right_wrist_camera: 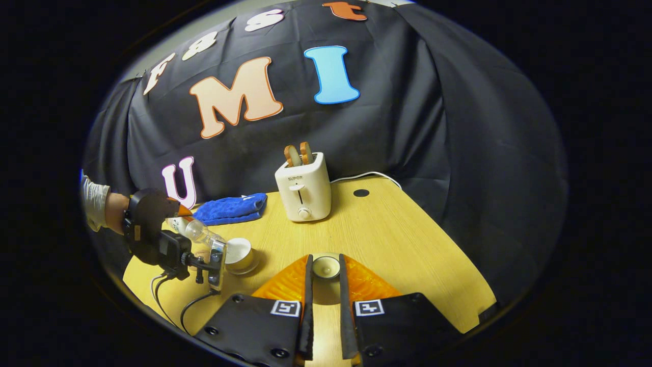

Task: Open the teacup lid with one hand, grasp the water bottle and pour water into the teacup with the other hand; after pouring, place the water bottle on the coaster and then close the teacup lid.

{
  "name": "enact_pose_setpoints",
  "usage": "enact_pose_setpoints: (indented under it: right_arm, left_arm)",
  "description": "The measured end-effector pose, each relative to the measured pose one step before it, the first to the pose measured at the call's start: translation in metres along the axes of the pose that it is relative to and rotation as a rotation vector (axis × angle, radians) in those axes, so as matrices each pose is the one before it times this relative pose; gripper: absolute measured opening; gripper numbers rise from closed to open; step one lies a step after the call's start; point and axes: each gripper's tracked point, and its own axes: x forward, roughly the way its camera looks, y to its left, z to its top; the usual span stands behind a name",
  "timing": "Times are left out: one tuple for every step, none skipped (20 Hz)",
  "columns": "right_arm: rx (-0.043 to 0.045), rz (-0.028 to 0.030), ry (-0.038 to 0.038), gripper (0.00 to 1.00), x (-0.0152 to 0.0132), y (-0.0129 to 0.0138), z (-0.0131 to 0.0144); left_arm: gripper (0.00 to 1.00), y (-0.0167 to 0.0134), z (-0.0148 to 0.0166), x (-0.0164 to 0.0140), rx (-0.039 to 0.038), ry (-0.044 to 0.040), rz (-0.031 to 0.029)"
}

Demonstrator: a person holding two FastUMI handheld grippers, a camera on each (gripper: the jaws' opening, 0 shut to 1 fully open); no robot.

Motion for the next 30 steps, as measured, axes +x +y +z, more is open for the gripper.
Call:
enact_pose_setpoints:
  right_arm:
    - [0.00506, 0.00031, 0.00055, 0.22, 0.0008, -0.00022, -0.00114]
    - [0.00503, 0.00023, 0.00048, 0.22, 0.00048, -0.00107, -0.00081]
    - [0.004, -0.0001, 0.00222, 0.25, 0.00045, -0.00061, -0.00063]
    - [0.00226, 0.00105, 0.00227, 0.22, -0.00004, -0.00094, -0.00152]
    - [0.00195, 0.00018, 0.00039, 0.22, 0.00037, -0.001, -0.00018]
    - [0.0021, 0.00208, -0.00172, 0.22, 0.00012, 0.00044, 0.0005]
    - [0.00053, 0.00107, -0.00127, 0.25, -0.00073, -0.00019, 0.00004]
    - [-0.00127, 0.00156, -0.00087, 0.22, 0.00005, -0.0007, 0.00026]
    - [-0.00077, 0.0008, -0.00071, 0.23, 0.00003, -0.0003, 0.00058]
    - [-0.00006, 0.00187, 0.0009, 0.25, 0.00072, 0.00043, -0.00053]
    - [0.00125, 0.00125, 0.00116, 0.22, -0.00012, -0.00016, -0.0006]
    - [0.00155, 0.0016, 0.00065, 0.22, 0.00093, -0.00021, -0.00039]
    - [0.00052, 0.00109, 0.00028, 0.25, 0.00092, -0.00066, 0.00065]
    - [-0.00051, 0.00113, 0.00061, 0.22, -0.00076, -0.00028, -0.00067]
    - [-0.00033, 0.00145, 0.00019, 0.22, 0.00053, 0.0001, 0.00047]
    - [0.00016, 0.00118, 0.00005, 0.22, -0.00042, -0.00021, -0.00018]
    - [-0.00021, -0.00009, -0.00021, 0.22, 0.00039, -0.00001, 0.00027]
    - [0.00081, 0.00164, -0.00007, 0.22, 0.00076, -0.00006, 0.00073]
    - [-0.00004, 0.00159, 0.00055, 0.25, 0.00047, 0.00033, 0.0002]
    - [-0.0029, 0.00129, 0.00072, 0.25, 0.00099, 0.00045, -0.00026]
    - [-0.00354, 0.00365, 0.00115, 0.22, 0.00082, 0.00135, -0.00035]
    - [-0.00305, 0.00256, 0.00062, 0.25, 0.00067, 0.00108, 0.00028]
    - [-0.0023, 0.00259, -0.00022, 0.25, 0.0005, 0.00094, 0.0003]
    - [-0.00108, 0.00211, 0.00072, 0.25, 0.00055, 0.00164, -0.00014]
    - [-0.00008, 0.00248, 0.00066, 0.25, 0.00033, 0.00142, 0.00019]
    - [-0.00053, 0.00181, 0.00325, 0.24, 0.00106, 0.00168, -0.00154]
    - [-0.00164, 0.00297, 0.00229, 0.24, -0.00031, 0.00171, -0.0004]
    - [-0.00522, 0.00176, 0.00186, 0.25, 0.00128, 0.00223, -0.0013]
    - [-0.00709, 0.00009, 0.0033, 0.25, 0.00034, 0.00087, -0.00029]
    - [-0.007, 0.00078, 0.00308, 0.24, -0.00015, 0.00196, -0.00065]
  left_arm:
    - [0.69, 0.00196, -0.00013, -0.00098, 0.02311, 0.00419, 0.00292]
    - [0.69, 0.00453, -0.0008, -0.00172, 0.0278, 0.00883, 0.00382]
    - [0.69, 0.00359, 0.00001, -0.00105, 0.01997, -0.00033, 0.00316]
    - [0.69, 0.00346, -0.00059, -0.0013, 0.01085, 0.00284, 0.0059]
    - [0.69, 0.00406, -0.00101, -0.00168, 0.00956, 0.00587, 0.00364]
    - [0.69, 0.00371, 0.00032, 0.00025, 0.00835, 0.00373, 0.00204]
    - [0.69, 0.00262, -0.0005, -0.00104, 0.00934, 0.0062, 0.00179]
    - [0.69, 0.00218, 0.00085, -0.00049, 0.00976, 0.00315, 0.00145]
    - [0.69, 0.00134, -0.00135, -0.0011, 0.0099, 0.00695, -0.00112]
    - [0.69, 0.0011, 0.0005, -0.00042, 0.00957, 0.00402, -0.00037]
    - [0.69, 0.00056, -0.00059, -0.00108, 0.00853, 0.00573, -0.00113]
    - [0.69, 0.00007, -0.00062, -0.00074, 0.01205, 0.00665, -0.00215]
    - [0.69, 0.0021, -0.00024, -0.0008, 0.01552, 0.00526, 0.00393]
    - [0.69, 0.00154, -0.00025, -0.00093, 0.01073, 0.001, 0.00384]
    - [0.69, 0.00168, -0.00091, -0.00153, 0.01004, 0.00594, 0.00332]
    - [0.69, 0.00113, 0.00041, -0.00007, 0.00508, 0.00142, 0.00246]
    - [0.68, -0.0005, -0.00065, -0.00237, 0.00614, 0.00404, -0.00471]
    - [0.69, 0.00029, 0.00059, -0.00084, 0.00782, 0.00326, 0.00019]
    - [0.69, 0.0017, 0.00077, -0.00119, 0.01133, -0.00014, 0.0049]
    - [0.69, 0.00091, -0.00032, -0.00087, 0.01333, 0.00653, 0.00472]
    - [0.69, 0.00136, 0.00081, -0.00022, 0.00477, 0.0006, 0.00274]
    - [0.69, -0.00031, -0.00091, -0.00148, 0.0008, 0.00234, -0.00102]
    - [0.68, -0.00032, -0.00079, -0.00033, 0.00163, 0.00515, -0.00459]
    - [0.69, -0.00161, 0.00183, 0.00062, -0.00637, -0.00984, -0.00357]
    - [0.68, -0.00142, 0.00349, -0.00049, -0.01894, -0.02491, -0.00965]
    - [0.69, -0.00504, 0.00277, 0.00155, -0.04069, -0.01466, -0.01614]
    - [0.69, -0.0072, 0.00291, 0.00012, -0.05185, -0.03048, -0.02264]
    - [0.69, -0.00709, -0.00007, -0.00028, -0.04646, -0.01563, -0.01827]
    - [0.69, -0.00474, 0.00092, 0.00211, -0.04183, -0.01772, -0.01161]
    - [0.69, -0.00509, 0.00191, 0.00182, -0.05166, -0.02357, -0.00115]
